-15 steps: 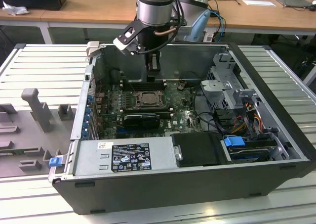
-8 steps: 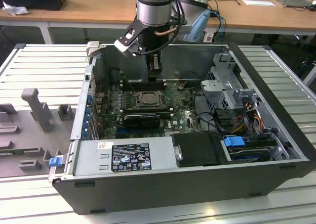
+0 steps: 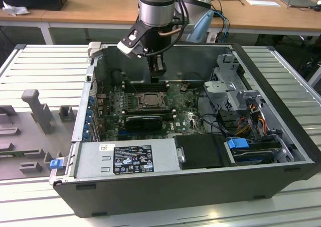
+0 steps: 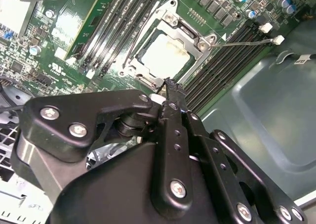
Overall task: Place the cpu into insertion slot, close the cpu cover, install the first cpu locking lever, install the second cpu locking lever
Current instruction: 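Install the first cpu locking lever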
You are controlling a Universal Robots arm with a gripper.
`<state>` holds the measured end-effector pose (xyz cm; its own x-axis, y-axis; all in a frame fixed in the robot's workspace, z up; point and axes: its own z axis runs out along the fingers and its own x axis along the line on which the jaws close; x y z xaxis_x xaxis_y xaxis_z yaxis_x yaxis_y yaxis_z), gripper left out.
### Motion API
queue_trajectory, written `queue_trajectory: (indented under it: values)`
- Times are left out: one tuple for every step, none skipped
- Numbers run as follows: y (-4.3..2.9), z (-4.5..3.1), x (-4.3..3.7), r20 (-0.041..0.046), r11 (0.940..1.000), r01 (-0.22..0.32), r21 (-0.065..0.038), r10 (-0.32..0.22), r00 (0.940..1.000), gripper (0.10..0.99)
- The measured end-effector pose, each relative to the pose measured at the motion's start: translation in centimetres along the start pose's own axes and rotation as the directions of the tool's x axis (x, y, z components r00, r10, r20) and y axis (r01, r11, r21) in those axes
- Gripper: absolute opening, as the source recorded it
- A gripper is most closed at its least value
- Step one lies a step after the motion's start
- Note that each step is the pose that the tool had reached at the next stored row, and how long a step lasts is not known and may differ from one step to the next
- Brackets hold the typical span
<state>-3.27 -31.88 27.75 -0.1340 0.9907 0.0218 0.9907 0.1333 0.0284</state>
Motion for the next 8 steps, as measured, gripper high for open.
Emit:
queue_trajectory:
  values:
    - [0.0, 0.0, 0.0, -0.0001, 1.0, 0.003, 0.0, -0.003, 1.0, 0.106]
    - [0.0, 0.0, 0.0, -0.0001, 1.0, 0.006, 0.0, -0.006, 1.0, 0.106]
    - [0.0, 0.0, 0.0, -0.0002, 1.0, 0.008, 0.0, -0.008, 1.0, 0.106]
    - [0.0, 0.0, 0.0, -0.0003, 0.9999, 0.011, 0.0, -0.011, 0.9999, 0.106]
    - [0.0, 0.0, 0.0, -0.0004, 0.9999, 0.013, 0.0, -0.013, 0.9999, 0.106]
    - [0.0, 0.0, 0.0, -0.0005, 0.9998, 0.018, 0.0, -0.018, 0.9998, 0.106]
    - [0.0, 0.0, 0.0, -0.0006, 0.9997, 0.022, 0.001, -0.022, 0.9997, 0.106]
    - [0.0, 0.0, 0.0, -0.0007, 0.9997, 0.025, 0.001, -0.025, 0.9997, 0.106]
